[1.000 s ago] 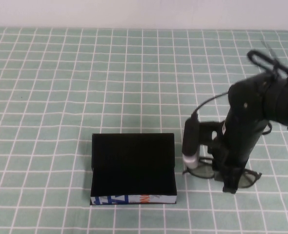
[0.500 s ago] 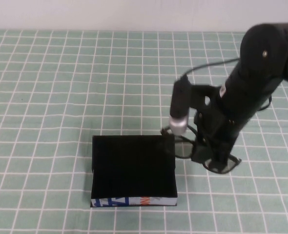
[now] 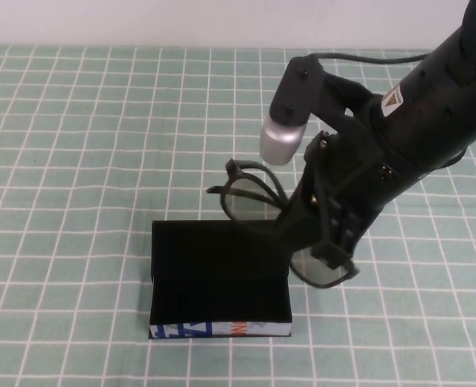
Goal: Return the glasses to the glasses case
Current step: Place the glasses in the glasses case
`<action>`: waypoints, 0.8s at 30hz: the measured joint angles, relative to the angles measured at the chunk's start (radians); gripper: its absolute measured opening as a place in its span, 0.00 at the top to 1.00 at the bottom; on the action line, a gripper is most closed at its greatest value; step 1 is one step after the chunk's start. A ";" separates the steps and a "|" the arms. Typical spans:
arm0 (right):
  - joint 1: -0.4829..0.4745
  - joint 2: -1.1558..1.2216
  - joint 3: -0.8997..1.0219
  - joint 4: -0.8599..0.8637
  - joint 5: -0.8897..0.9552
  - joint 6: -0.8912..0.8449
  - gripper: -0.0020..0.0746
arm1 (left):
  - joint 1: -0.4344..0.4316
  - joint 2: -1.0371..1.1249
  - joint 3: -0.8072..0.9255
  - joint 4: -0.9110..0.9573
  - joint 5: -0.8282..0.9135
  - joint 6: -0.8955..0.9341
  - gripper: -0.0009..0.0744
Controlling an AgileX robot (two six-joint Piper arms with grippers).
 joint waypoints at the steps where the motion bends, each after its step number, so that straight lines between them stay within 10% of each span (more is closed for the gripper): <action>1: 0.000 0.000 0.000 0.021 0.000 0.009 0.88 | 0.000 0.000 0.000 0.000 0.000 0.000 0.99; 8: 0.042 0.026 0.037 0.106 0.000 0.054 0.88 | 0.000 0.000 0.000 0.000 0.000 0.000 0.99; 24: 0.085 0.113 0.050 -0.267 -0.004 0.109 0.88 | 0.000 0.000 0.000 0.000 -0.007 0.000 0.99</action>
